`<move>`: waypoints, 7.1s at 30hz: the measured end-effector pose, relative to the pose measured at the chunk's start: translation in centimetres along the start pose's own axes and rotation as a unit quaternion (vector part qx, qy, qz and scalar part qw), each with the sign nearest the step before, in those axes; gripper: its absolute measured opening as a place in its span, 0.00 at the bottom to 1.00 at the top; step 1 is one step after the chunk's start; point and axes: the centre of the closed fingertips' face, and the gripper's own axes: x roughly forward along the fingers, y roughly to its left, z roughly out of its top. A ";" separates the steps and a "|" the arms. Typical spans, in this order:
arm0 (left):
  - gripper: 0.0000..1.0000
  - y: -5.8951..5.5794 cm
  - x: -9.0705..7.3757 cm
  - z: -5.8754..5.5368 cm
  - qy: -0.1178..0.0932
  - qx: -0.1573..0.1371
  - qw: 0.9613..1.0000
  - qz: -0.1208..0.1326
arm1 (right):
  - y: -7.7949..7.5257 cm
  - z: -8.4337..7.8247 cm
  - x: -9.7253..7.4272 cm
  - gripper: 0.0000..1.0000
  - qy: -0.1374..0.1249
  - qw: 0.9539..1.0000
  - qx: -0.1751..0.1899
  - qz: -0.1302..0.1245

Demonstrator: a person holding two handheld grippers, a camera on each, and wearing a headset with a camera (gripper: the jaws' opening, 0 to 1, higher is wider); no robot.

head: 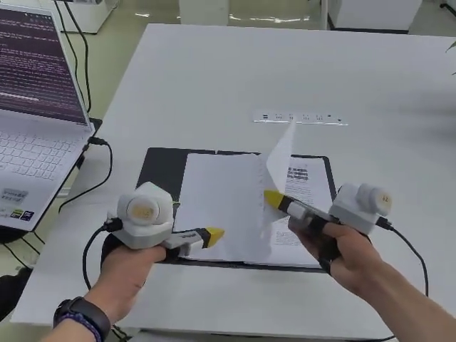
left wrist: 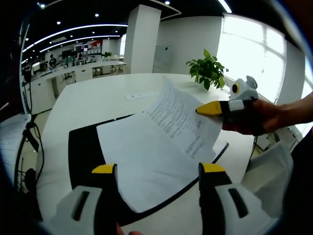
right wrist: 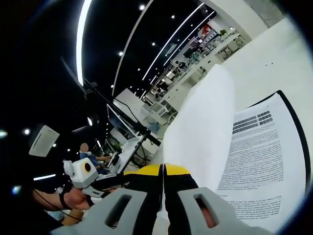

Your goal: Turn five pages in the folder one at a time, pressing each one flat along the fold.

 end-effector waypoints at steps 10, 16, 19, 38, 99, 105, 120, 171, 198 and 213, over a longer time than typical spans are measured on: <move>0.66 1.7 -1.6 -0.5 -0.007 -0.012 1.000 0.016 | 2.1 -1.6 3.0 0.00 0.028 0.999 -0.007 0.021; 0.66 2.7 -2.8 -0.9 -0.007 -0.018 0.999 0.027 | 3.2 -3.1 4.7 0.00 0.046 0.998 -0.006 0.037; 0.66 3.2 -3.4 -1.1 -0.009 -0.021 0.999 0.033 | 3.6 -3.8 5.6 0.00 0.054 0.998 0.000 0.038; 0.65 5.5 -6.3 -3.5 -0.006 -0.057 0.996 0.065 | 2.7 -8.6 9.6 0.00 0.117 0.992 0.028 0.031; 0.58 7.9 -7.5 -4.6 -0.014 -0.085 0.993 0.077 | 3.1 -12.9 9.4 0.48 0.183 0.982 0.026 0.042; 0.48 7.3 -6.8 -4.1 -0.023 -0.090 0.994 0.061 | 3.2 -11.1 7.0 0.46 0.162 0.986 0.000 0.037; 0.20 4.8 -3.4 -3.7 -0.010 -0.066 0.998 0.006 | 0.5 -7.0 1.6 0.38 0.096 0.995 -0.004 -0.016; 0.00 3.2 1.8 -10.5 0.105 -0.116 0.988 -0.010 | -7.3 -5.1 2.8 0.09 0.062 0.993 -0.005 -0.104; 0.00 3.8 2.6 -10.8 0.119 -0.109 0.987 -0.003 | -11.3 -3.0 7.0 0.00 0.024 0.994 0.027 -0.104; 0.00 3.8 2.7 -10.8 0.122 -0.109 0.987 -0.002 | -12.6 0.8 9.8 0.00 -0.023 0.991 0.036 -0.126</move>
